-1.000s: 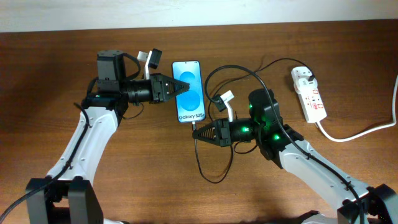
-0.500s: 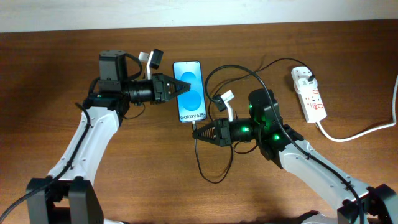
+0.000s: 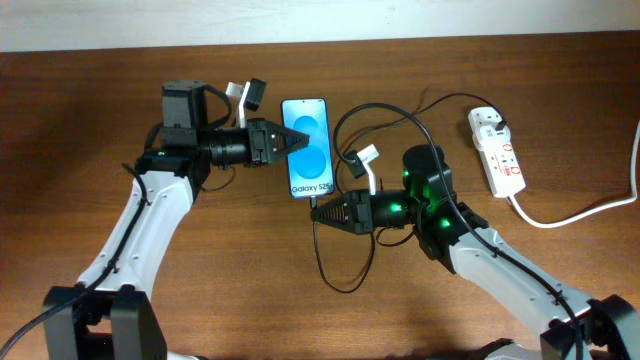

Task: Plug charger to phone and switch on socket

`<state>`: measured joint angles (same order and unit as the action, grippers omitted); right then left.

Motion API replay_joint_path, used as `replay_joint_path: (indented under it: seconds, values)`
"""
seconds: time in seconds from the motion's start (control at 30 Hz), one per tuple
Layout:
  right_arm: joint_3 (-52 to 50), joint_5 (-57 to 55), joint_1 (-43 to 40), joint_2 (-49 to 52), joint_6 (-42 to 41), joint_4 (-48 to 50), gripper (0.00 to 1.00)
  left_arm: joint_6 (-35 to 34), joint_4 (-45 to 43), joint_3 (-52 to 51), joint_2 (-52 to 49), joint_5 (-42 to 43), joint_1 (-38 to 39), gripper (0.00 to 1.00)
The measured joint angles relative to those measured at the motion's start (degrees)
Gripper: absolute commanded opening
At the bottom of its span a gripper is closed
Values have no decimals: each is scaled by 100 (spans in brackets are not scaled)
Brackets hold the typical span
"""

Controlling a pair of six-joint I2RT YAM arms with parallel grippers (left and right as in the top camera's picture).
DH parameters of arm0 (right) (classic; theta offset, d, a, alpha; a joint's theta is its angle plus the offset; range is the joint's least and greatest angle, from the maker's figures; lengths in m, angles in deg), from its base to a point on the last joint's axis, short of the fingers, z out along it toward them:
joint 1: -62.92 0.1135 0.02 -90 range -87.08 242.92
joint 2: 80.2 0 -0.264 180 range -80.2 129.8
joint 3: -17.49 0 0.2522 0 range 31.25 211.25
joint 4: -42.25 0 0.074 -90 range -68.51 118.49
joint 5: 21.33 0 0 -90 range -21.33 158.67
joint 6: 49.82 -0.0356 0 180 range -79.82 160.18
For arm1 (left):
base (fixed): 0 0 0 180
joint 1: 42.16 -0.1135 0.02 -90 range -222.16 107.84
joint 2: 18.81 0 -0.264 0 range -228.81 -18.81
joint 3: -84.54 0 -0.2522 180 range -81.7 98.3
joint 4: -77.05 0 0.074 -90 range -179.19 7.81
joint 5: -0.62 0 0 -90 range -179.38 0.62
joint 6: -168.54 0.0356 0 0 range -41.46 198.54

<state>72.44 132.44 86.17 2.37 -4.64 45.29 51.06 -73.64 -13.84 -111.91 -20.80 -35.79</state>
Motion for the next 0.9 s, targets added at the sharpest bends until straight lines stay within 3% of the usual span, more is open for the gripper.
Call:
replay_joint_path:
  seconds: [0.07,0.27,0.53,0.9]
  values:
    - [-55,181,0,0,-70,52,4,247,525,55,0,9,0,0]
    - [-83,170,-2,0,-254,125,4,496,566,109,0,35,81,0]
    - [-201,66,-44,17,-597,638,4,387,608,232,66,-446,240,0]
    - [-205,144,-44,17,-621,643,4,391,719,293,66,-573,352,0]
